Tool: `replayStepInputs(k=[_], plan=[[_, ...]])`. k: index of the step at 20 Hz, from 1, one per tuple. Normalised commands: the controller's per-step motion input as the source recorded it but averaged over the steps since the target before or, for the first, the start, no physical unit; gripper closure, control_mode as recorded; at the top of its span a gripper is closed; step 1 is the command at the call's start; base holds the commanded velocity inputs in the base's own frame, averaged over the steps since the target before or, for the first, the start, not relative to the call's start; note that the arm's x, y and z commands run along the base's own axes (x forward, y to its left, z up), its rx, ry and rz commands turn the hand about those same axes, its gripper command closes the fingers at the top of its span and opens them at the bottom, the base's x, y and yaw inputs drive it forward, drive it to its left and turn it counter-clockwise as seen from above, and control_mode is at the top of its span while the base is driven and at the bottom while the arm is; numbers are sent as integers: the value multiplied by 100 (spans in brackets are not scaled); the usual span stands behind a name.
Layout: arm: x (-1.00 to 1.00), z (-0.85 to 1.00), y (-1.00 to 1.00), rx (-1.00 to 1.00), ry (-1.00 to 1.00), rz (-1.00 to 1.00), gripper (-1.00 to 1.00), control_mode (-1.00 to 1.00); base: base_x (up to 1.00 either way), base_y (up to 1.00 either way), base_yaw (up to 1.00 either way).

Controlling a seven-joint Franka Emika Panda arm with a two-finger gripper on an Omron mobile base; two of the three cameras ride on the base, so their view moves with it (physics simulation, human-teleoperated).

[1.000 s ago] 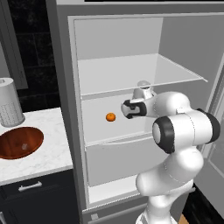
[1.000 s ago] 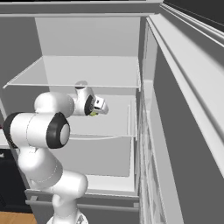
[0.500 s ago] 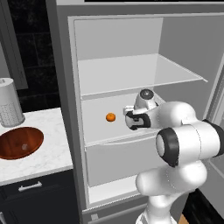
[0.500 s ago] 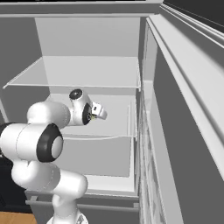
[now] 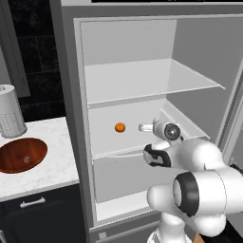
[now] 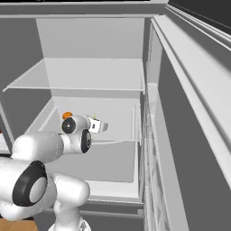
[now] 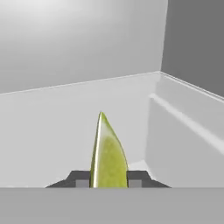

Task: Grab a lemon wedge from the fridge and one ice cube from the ice bowl, and put them in the glass of lemonade.

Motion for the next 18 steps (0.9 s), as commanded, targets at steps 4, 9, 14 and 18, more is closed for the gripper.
replayStepInputs(k=[4, 9, 14, 18], plan=[[-100, 38, 0, 2, 41, -8, 100, -100, 0, 0, 0], [-100, 40, 1, 0, 63, -13, 100, -100, 0, 0, 0], [-100, -35, 0, 0, 43, -8, 100, -100, 0, 0, 0], [-100, -69, 0, 0, 19, 0, 100, -100, 0, 0, 0]])
